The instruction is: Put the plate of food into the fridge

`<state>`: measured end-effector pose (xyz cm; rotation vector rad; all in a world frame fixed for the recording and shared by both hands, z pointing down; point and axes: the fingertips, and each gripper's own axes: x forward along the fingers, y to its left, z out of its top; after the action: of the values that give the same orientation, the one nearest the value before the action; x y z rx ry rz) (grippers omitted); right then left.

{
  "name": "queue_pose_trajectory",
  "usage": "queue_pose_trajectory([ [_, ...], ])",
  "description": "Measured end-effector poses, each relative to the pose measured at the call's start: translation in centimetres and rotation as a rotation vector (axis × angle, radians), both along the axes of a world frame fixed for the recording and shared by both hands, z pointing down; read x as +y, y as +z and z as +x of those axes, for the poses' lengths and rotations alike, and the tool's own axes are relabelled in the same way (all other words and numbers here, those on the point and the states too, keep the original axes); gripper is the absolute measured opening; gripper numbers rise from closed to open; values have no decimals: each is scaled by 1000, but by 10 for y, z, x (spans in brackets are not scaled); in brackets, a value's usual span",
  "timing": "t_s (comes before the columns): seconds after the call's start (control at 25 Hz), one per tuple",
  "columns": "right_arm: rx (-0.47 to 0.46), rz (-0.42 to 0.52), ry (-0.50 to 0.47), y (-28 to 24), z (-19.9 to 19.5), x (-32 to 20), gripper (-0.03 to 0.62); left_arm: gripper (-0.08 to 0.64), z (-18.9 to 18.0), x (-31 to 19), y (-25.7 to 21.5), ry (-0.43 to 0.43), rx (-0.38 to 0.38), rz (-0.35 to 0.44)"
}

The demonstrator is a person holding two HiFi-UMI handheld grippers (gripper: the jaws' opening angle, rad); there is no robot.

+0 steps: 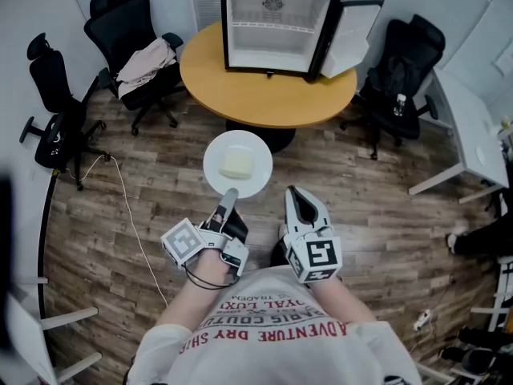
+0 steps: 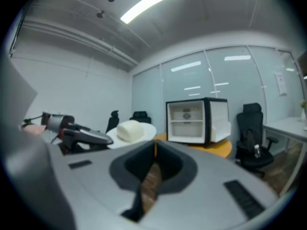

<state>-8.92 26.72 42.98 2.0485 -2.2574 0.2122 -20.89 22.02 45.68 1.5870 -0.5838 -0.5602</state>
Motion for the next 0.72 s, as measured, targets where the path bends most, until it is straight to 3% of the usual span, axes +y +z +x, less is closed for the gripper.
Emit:
queue_pose_trajectory([
  [0.32, 11, -1, -46, 3, 23, -45, 29, 35, 25, -41, 11, -29, -20, -18],
  [0.72, 9, -4, -88, 13, 96, -143, 29, 35, 92, -127, 21, -101, -17, -46],
])
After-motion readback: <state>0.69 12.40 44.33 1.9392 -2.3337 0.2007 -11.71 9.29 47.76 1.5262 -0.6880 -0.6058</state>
